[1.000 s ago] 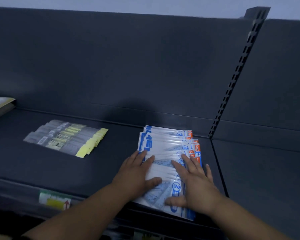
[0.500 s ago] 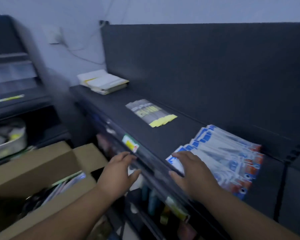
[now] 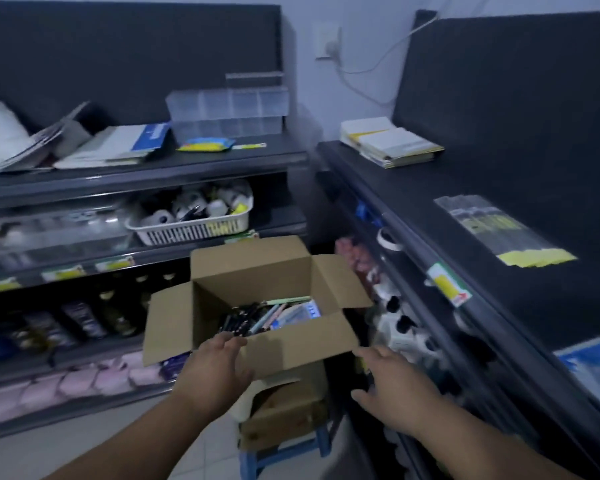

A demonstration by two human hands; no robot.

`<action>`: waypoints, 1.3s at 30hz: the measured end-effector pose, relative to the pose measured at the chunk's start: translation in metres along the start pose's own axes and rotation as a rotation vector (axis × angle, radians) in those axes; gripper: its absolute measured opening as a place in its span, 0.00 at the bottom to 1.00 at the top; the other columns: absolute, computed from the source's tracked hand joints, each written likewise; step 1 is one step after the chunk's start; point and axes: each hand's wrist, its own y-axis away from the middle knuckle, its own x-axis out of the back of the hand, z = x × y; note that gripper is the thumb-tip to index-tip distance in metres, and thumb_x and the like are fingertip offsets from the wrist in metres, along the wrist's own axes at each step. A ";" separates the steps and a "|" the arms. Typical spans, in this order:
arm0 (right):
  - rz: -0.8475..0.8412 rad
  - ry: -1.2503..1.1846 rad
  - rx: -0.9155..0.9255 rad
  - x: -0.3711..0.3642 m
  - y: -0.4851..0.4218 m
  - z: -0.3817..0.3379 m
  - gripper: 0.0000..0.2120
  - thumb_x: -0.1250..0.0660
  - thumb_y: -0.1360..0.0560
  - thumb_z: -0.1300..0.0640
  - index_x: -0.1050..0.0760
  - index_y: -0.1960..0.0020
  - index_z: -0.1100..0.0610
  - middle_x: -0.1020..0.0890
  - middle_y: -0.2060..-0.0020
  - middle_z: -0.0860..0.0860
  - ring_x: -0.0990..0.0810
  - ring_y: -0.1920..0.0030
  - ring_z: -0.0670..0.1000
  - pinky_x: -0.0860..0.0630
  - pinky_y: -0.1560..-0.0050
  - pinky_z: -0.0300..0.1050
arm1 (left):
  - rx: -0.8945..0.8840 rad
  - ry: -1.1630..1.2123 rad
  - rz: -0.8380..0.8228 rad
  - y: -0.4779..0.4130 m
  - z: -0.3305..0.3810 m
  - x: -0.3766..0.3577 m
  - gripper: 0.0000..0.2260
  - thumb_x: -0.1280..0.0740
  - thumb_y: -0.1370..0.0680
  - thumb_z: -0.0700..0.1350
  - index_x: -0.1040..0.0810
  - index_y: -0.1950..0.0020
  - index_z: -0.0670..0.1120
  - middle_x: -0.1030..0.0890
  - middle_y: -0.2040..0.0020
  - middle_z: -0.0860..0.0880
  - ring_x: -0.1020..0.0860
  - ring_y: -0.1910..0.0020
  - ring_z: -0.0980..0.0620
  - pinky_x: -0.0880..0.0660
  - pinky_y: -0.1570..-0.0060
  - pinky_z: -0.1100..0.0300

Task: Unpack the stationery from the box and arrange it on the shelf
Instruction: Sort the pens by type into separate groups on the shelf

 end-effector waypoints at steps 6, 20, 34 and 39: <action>-0.023 -0.050 -0.034 -0.015 -0.079 -0.062 0.29 0.35 0.26 0.45 0.37 0.27 0.47 0.32 0.33 0.45 0.29 0.36 0.48 0.29 0.38 0.41 | 0.024 0.009 -0.078 -0.049 -0.087 0.000 0.25 0.35 0.26 0.56 0.31 0.30 0.53 0.30 0.32 0.52 0.29 0.35 0.51 0.30 0.38 0.59; -0.090 -0.130 -0.047 -0.032 -0.214 -0.094 0.26 0.33 0.25 0.46 0.32 0.29 0.51 0.28 0.33 0.49 0.26 0.37 0.49 0.29 0.41 0.41 | -0.045 0.293 -0.277 -0.149 -0.125 -0.033 0.26 0.36 0.22 0.51 0.38 0.25 0.51 0.40 0.26 0.52 0.35 0.30 0.53 0.37 0.33 0.64; -0.353 -0.039 0.040 -0.073 -0.317 -0.045 0.33 0.31 0.26 0.44 0.38 0.26 0.50 0.32 0.29 0.50 0.30 0.32 0.50 0.32 0.38 0.40 | 0.617 0.438 -0.440 -0.214 -0.105 -0.122 0.42 0.33 0.24 0.53 0.58 0.22 0.45 0.49 0.23 0.41 0.39 0.27 0.41 0.36 0.31 0.53; -0.400 -0.024 0.093 -0.085 -0.334 -0.035 0.36 0.29 0.27 0.45 0.41 0.25 0.51 0.32 0.29 0.50 0.31 0.32 0.51 0.31 0.36 0.43 | 0.703 0.326 -0.504 -0.237 -0.105 -0.140 0.45 0.34 0.25 0.59 0.61 0.22 0.45 0.52 0.23 0.40 0.45 0.25 0.39 0.39 0.29 0.46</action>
